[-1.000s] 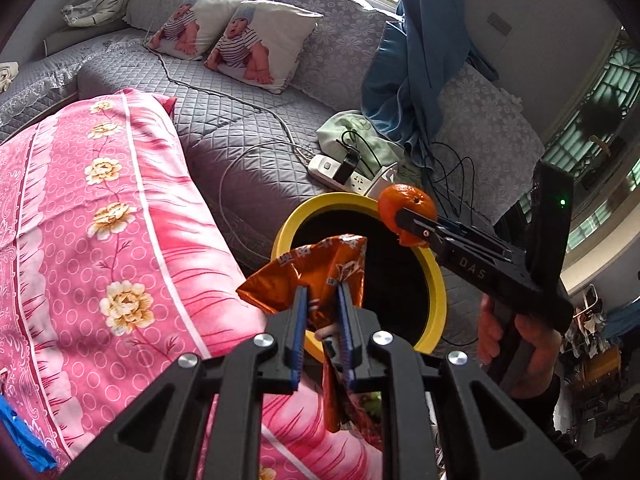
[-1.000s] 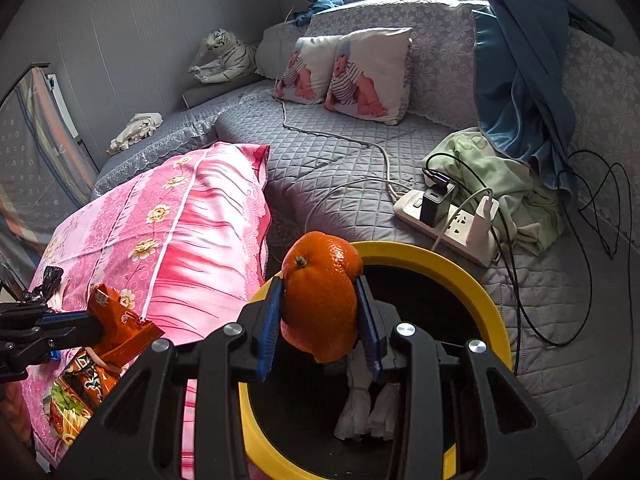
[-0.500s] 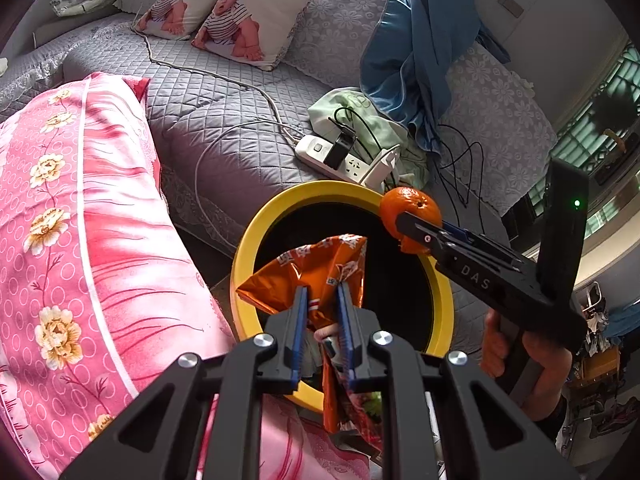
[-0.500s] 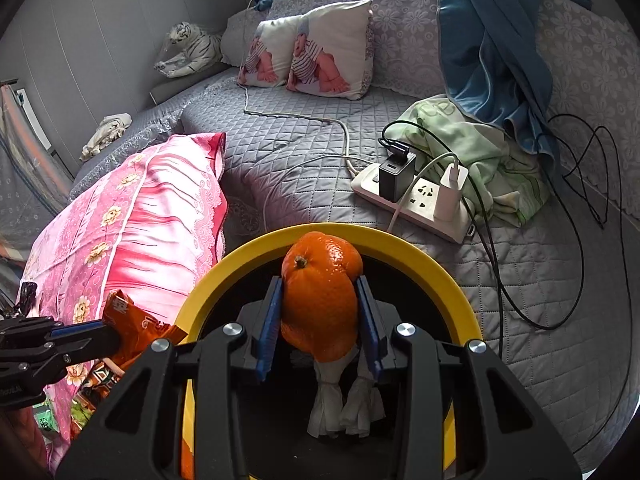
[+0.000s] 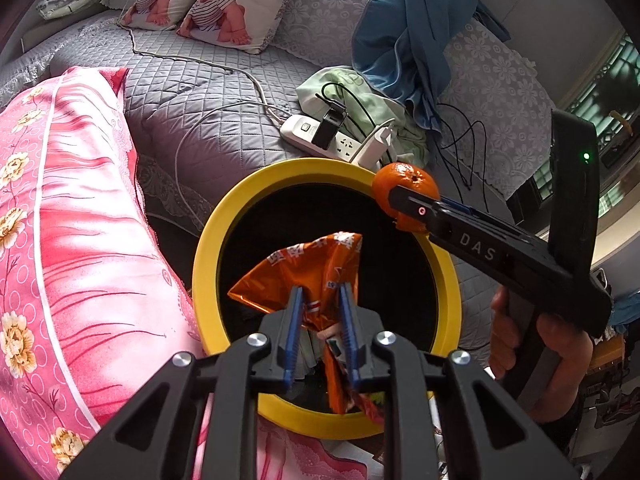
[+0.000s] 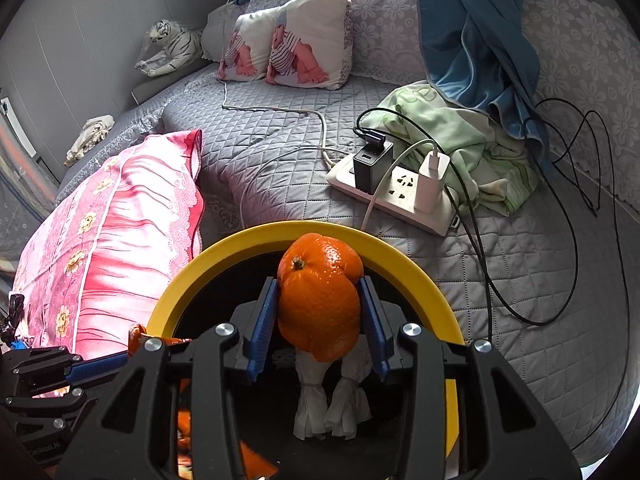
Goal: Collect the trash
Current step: 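Open both grippers to drop the wrapper and tangerine into the bin, then move both tools back over the remaining trash on the bed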
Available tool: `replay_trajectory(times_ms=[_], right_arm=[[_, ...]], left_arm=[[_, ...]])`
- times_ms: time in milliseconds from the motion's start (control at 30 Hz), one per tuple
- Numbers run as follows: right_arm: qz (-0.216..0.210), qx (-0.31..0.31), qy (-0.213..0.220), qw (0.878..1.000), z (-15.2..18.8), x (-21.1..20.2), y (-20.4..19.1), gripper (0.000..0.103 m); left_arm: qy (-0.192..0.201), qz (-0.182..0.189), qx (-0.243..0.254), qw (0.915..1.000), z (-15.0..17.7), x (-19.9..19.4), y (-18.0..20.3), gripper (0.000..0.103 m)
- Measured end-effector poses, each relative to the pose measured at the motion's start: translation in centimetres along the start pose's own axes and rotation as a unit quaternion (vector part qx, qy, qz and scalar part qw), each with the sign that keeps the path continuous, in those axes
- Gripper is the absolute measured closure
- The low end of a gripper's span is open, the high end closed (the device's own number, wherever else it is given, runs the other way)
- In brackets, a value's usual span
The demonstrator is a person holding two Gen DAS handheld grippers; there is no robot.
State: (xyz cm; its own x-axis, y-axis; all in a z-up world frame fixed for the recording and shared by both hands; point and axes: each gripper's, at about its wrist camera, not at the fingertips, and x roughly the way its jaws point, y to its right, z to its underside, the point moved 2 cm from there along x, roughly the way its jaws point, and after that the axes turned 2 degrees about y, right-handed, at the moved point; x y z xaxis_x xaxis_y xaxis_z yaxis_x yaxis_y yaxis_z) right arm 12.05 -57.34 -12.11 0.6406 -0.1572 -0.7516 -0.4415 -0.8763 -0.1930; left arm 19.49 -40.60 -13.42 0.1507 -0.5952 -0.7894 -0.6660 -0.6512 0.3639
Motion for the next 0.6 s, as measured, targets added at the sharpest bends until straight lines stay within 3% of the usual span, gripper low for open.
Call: replay_trajectory(times_ms=[33, 67, 133, 367, 600], right_arm=[[0.001, 0.004, 0.000, 1.000, -0.1, 0.0, 0.2, 0.058], [0.003, 0.007, 0.004, 1.000, -0.2, 0.0, 0.4, 0.057], [0.006, 0.014, 0.011, 1.000, -0.4, -0.4, 0.8, 0.051], [0.006, 0.013, 0.031, 0.999, -0.7, -2.4, 0.4, 0.051], [-0.020, -0.037, 0.051, 0.998, -0.3, -5.0, -4.3, 0.051]], left_arm=[[-0.001, -0.002, -0.008, 1.0000, 0.1, -0.1, -0.2, 0.057], [0.005, -0.006, -0.016, 0.9998, 0.1, -0.2, -0.3, 0.045], [0.012, -0.006, -0.018, 0.9998, 0.1, -0.6, -0.6, 0.044], [0.038, -0.001, -0.037, 0.9986, 0.0, -3.7, -2.4, 0.044], [0.077, -0.029, -0.055, 0.9950, 0.6, -9.9, -6.2, 0.044]])
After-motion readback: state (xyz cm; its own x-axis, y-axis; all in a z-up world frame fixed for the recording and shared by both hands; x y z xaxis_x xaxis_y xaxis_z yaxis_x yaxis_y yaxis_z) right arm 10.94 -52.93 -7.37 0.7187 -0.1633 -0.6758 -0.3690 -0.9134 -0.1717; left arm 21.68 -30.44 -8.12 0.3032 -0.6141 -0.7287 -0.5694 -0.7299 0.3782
